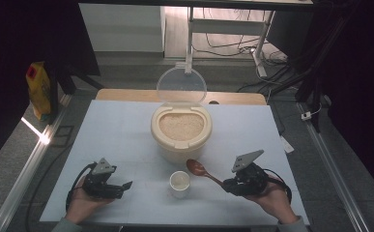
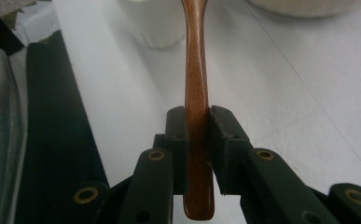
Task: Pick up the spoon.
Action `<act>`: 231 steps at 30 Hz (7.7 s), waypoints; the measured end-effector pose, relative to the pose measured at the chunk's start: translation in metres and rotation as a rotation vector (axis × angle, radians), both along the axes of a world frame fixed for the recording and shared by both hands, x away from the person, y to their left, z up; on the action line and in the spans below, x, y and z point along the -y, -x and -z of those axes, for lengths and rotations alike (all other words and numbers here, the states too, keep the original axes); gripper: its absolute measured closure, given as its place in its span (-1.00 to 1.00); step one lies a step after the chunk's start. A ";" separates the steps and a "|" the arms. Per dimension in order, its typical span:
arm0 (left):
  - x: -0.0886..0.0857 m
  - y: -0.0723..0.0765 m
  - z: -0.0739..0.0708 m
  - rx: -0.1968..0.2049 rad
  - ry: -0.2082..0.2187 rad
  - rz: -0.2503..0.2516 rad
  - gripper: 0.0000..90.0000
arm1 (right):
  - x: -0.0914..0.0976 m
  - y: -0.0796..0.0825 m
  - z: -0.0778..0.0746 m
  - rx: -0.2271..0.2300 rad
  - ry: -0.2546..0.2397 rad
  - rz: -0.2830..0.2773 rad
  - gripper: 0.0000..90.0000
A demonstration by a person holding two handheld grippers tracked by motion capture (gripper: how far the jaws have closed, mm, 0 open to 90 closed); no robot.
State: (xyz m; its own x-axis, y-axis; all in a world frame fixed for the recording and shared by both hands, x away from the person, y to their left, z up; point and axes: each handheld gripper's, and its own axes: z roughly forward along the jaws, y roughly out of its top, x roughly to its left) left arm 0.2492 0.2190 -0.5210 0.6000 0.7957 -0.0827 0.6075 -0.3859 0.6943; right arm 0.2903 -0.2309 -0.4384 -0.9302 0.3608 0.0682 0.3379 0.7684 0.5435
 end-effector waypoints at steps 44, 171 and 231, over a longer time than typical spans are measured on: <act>0.076 0.008 -0.095 0.157 0.014 0.271 -0.56 | -0.067 -0.004 -0.013 0.051 0.063 -0.184 0.73; 0.131 -0.002 -0.090 0.226 -0.173 0.423 0.78 | -0.078 0.007 -0.005 0.120 -0.691 0.338 0.48; 0.008 0.003 -0.022 0.092 0.092 0.048 -0.39 | -0.040 0.012 -0.042 0.152 -0.934 0.278 0.85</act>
State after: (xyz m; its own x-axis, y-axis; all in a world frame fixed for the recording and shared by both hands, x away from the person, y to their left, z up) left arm 0.2462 0.2108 -0.4991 0.6456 0.7575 -0.0968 0.5218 -0.3451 0.7802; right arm 0.2787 -0.1913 -0.3966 -0.8431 0.4297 0.3234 0.3175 -0.0876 0.9442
